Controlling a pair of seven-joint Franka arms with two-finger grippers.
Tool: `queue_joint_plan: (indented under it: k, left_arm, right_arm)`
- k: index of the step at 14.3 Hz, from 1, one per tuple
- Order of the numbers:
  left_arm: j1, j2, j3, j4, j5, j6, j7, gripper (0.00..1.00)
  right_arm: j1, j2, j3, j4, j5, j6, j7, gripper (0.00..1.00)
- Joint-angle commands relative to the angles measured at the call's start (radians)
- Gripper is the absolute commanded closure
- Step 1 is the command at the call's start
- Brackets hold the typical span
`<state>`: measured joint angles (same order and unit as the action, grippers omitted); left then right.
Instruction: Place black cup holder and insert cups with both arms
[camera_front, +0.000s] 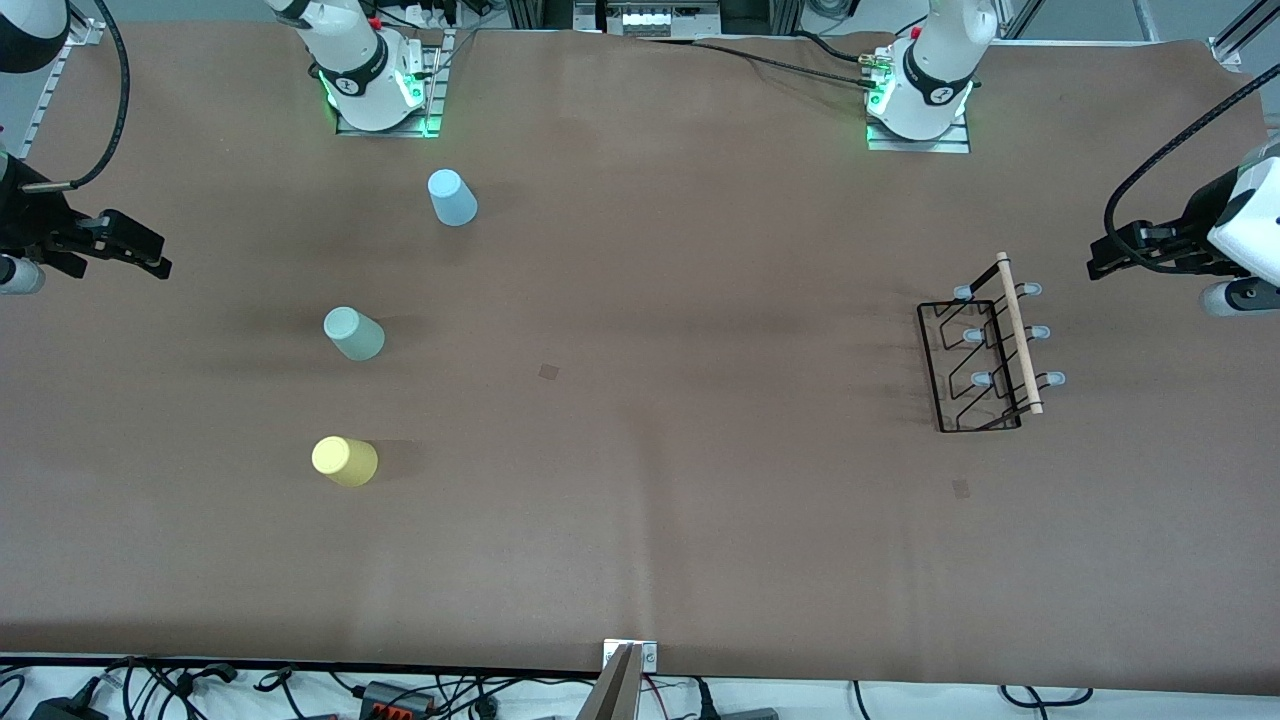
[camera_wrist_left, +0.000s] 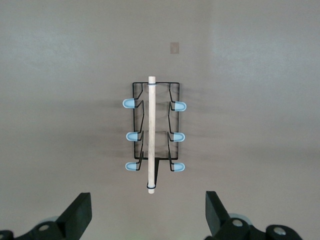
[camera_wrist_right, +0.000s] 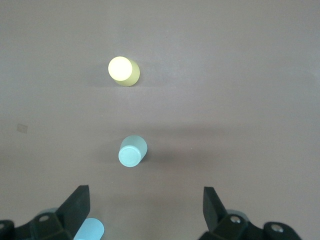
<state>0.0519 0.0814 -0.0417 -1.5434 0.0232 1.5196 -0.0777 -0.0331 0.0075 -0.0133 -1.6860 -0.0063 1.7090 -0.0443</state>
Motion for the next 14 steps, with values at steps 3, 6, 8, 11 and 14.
queue_joint_plan:
  k: [3,6,8,11,14]
  left_arm:
    - [0.006,-0.011,-0.004,-0.011,-0.011,0.008,-0.01,0.0]
    - [0.006,-0.009,-0.003,-0.009,-0.012,0.01,-0.01,0.0]
    - [0.006,-0.006,-0.001,-0.011,-0.012,0.01,-0.01,0.0]
    - [0.032,0.061,0.006,-0.03,0.0,0.096,-0.007,0.0]
    - [0.034,0.043,-0.003,-0.168,0.0,0.248,-0.008,0.0]
  right_arm:
    - [-0.001,-0.017,0.006,-0.014,-0.009,0.004,-0.006,0.0]
    - [-0.001,-0.014,0.007,-0.012,-0.009,0.006,-0.006,0.0]
    - [-0.001,-0.011,0.007,-0.012,-0.009,0.009,-0.006,0.0]
    - [-0.001,-0.007,0.007,-0.011,-0.009,0.011,-0.005,0.0]
    - [-0.001,-0.007,0.007,-0.011,-0.009,0.011,-0.006,0.0]
